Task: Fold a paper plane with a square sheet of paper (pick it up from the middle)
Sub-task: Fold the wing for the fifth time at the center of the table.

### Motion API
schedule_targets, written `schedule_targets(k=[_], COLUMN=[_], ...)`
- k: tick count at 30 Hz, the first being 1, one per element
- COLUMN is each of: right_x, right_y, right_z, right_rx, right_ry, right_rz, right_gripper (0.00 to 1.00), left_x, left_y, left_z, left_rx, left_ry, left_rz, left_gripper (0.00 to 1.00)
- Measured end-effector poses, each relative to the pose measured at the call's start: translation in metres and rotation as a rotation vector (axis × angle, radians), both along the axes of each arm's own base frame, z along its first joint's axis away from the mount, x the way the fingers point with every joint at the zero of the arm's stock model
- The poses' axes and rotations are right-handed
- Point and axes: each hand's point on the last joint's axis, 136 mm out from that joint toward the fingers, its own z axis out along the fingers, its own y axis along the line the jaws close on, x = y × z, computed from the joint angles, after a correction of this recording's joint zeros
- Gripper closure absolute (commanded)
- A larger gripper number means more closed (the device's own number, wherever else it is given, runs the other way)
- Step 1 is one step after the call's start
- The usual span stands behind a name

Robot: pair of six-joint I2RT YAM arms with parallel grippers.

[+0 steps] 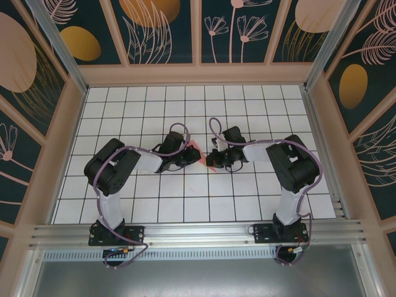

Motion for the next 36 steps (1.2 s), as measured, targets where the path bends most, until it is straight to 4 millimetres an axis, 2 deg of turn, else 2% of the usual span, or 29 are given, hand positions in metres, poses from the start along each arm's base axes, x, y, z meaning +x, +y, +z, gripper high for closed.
schedule_targets(k=[14, 19, 25, 36], right_x=[0.000, -0.001, -0.001, 0.000], right_y=[0.000, -0.001, -0.001, -0.001], right_z=[0.000, -0.001, -0.001, 0.001], right_rx=[0.003, 0.007, 0.011, 0.016], right_ry=[-0.003, -0.005, -0.007, 0.003], right_rz=[0.000, 0.000, 0.000, -0.016], right_gripper=[1.00, 1.00, 1.00, 1.00], left_x=[0.006, 0.023, 0.046, 0.056], left_y=[0.006, 0.028, 0.069, 0.100], left_z=[-0.003, -0.003, -0.004, -0.004], left_rx=[0.047, 0.056, 0.106, 0.171], left_ry=[0.015, 0.007, -0.012, -0.044], left_rz=[0.031, 0.084, 0.172, 0.248], left_gripper=[0.90, 0.89, 0.89, 0.87])
